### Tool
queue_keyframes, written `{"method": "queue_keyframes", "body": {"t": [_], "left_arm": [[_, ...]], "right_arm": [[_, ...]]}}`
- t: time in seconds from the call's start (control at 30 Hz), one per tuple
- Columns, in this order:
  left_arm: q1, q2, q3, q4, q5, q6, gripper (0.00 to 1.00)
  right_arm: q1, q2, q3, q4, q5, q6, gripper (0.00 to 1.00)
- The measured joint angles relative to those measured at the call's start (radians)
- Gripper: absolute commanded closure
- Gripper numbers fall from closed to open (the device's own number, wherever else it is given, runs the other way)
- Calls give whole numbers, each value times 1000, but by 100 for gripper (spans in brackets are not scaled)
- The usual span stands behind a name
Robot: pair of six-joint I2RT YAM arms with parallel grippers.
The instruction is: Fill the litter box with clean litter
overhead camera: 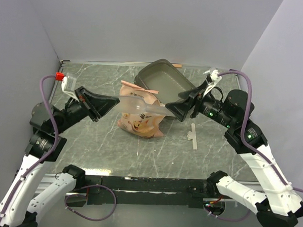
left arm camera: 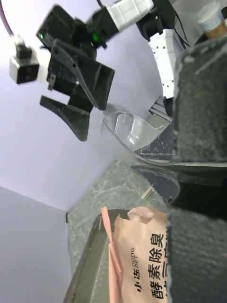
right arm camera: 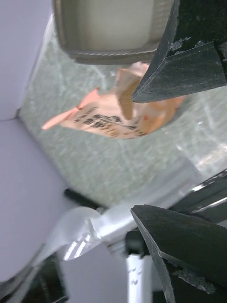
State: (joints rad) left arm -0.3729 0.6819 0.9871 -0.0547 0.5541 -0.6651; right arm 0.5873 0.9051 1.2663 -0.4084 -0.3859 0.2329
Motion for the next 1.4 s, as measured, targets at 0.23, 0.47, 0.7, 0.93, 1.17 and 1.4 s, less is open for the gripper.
{"method": "queue_keyframes", "body": {"t": [0.23, 0.47, 0.7, 0.93, 1.17, 1.4], "left_arm": [[0, -38, -39, 50, -31, -41, 99], [-2, -37, -68, 77, -52, -63, 99], [-2, -37, -76, 117, -55, -84, 99], [-2, -25, -86, 148, -55, -92, 99], [-2, -24, -86, 156, -51, -92, 99], [-2, -28, -93, 164, -50, -97, 99]], "right_arm": [[-102, 3, -165, 353, -302, 227, 7], [-108, 14, -272, 640, -517, 426, 8], [-108, 17, -280, 703, -570, 471, 14], [-108, 17, -293, 724, -584, 488, 29], [-108, 18, -293, 731, -583, 489, 35], [-109, 26, -295, 759, -574, 504, 39]]}}
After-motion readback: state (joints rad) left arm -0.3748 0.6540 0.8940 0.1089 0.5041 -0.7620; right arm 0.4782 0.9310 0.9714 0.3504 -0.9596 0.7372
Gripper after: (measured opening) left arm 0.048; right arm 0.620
